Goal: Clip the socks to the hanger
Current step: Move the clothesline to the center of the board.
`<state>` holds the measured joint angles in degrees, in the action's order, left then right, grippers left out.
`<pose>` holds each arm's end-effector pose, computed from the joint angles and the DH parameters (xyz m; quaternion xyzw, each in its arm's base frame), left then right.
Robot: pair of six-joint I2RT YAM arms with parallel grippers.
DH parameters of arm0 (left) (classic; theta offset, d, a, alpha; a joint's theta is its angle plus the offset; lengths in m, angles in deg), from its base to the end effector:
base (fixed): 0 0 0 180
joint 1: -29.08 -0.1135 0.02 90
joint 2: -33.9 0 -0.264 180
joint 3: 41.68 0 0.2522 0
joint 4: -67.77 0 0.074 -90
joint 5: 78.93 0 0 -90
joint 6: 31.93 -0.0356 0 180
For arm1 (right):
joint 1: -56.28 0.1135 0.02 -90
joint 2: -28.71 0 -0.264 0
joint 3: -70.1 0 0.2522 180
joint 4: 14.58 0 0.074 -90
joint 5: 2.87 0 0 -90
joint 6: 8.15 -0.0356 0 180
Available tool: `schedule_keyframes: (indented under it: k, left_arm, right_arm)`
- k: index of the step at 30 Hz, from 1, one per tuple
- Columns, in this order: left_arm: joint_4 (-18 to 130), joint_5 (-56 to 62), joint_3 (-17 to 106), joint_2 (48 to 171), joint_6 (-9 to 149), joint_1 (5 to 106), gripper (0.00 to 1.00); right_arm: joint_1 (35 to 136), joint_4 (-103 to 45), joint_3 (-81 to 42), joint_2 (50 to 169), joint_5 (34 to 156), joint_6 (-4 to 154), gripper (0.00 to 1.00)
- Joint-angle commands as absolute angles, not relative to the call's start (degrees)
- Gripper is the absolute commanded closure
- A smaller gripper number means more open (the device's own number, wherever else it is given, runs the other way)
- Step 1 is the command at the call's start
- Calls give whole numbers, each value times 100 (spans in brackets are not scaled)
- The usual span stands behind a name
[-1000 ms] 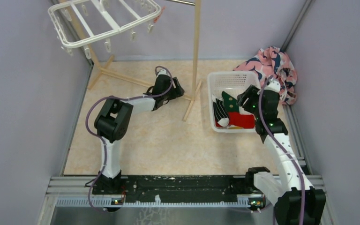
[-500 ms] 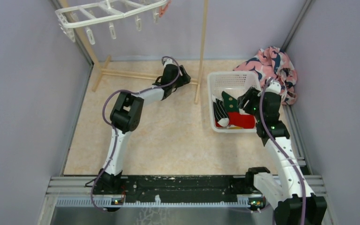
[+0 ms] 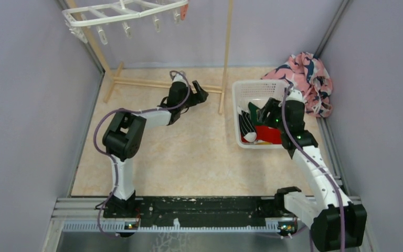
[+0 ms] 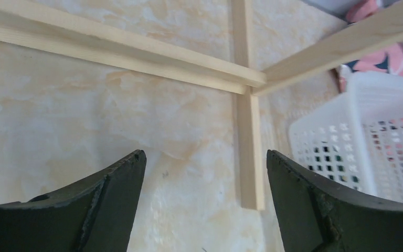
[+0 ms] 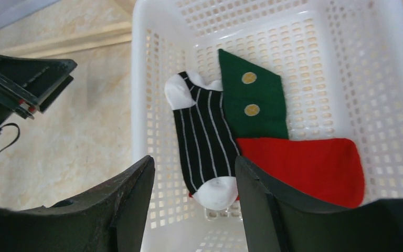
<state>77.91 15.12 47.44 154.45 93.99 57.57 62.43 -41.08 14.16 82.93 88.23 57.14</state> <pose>0.4155 -0.2227 0.1696 -0.0734 0.8220 -0.2759 0.4927 0.2159 0.0240 0.2893 0.1307 0.8321 0.1512 0.5173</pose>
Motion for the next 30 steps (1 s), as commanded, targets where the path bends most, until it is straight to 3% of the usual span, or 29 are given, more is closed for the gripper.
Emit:
schedule_keyframes:
  k: [1,5,12,18,22,27,30]
  left_arm:
    - [8698,1135,3982,14494,9207,5763,6]
    - [8561,1536,3575,14100,8772,5830,1]
    - [8363,2582,2917,13553,8606,5660,1]
    - [7444,2352,2574,13509,9785,4325,1]
    - [7479,2709,2444,13405,9329,3691,1]
    - [6905,4122,3866,14086,7473,3592,1]
    - [5931,4223,5324,14752,7059,3398,1]
  right_arm:
    - [6799,-3751,858,8635,8733,5919,41]
    - [7351,-3675,612,9146,8489,6089,41]
    - [8695,-3530,-488,10761,8170,6574,41]
    - [8805,-3291,-1579,12708,8250,6381,41]
    - [8983,-3215,-1997,13424,7940,6381,41]
    - [8994,-3619,-2519,13906,7426,6248,41]
    - [8977,-3946,-2989,14259,7164,6365,41]
